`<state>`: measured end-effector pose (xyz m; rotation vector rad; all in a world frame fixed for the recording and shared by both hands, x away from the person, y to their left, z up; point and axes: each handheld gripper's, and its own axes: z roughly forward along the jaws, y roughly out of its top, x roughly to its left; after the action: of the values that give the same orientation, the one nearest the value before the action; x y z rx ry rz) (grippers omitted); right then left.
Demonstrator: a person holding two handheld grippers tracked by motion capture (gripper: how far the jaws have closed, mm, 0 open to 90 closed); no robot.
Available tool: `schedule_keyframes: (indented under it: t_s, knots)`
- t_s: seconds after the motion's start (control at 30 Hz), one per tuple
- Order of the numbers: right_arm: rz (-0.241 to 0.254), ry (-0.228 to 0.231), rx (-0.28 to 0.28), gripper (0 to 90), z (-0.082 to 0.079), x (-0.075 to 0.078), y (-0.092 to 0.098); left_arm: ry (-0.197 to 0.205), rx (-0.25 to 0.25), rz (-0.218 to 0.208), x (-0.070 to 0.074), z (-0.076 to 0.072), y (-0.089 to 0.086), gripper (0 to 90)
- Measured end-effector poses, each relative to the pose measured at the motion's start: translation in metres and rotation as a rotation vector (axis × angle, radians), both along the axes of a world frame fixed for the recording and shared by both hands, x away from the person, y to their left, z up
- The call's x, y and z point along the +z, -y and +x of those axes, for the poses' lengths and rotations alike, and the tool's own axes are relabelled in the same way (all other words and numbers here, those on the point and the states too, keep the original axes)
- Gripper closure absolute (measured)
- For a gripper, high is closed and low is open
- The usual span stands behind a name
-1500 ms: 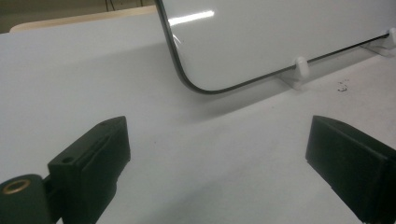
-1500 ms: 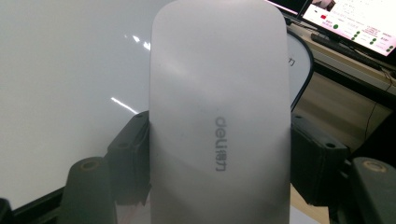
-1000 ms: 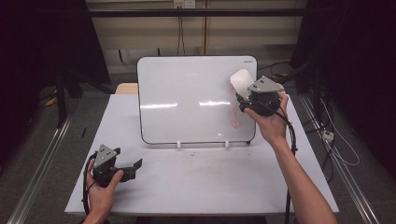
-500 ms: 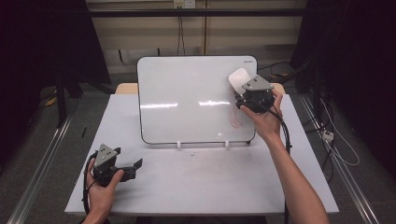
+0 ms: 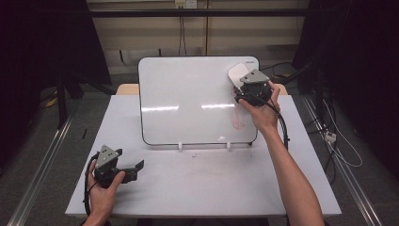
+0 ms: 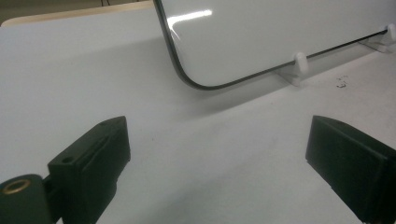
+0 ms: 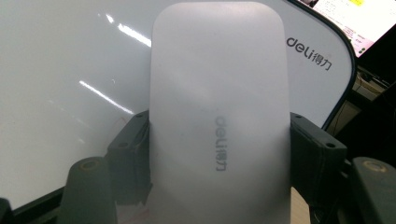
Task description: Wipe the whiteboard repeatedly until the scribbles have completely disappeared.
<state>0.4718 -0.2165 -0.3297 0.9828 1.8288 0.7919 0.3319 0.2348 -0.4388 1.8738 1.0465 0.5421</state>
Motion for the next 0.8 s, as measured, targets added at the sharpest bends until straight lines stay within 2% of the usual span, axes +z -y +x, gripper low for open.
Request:
schedule_keyframes:
  t_s: [0.43,0.57,0.8]
  knots:
    - [0.008,-0.001,-0.002,31.6,-0.001,0.0,0.0,0.005,0.005,0.006,0.001,-0.004,0.0,6.4]
    - [0.022,-0.004,-0.001,31.6,-0.002,-0.003,-0.001,0.005,0.012,0.006,0.001,-0.004,-0.001,6.4]
    - [0.016,0.004,0.011,31.6,-0.007,-0.009,-0.006,0.004,0.003,0.012,0.001,-0.002,0.001,6.4]
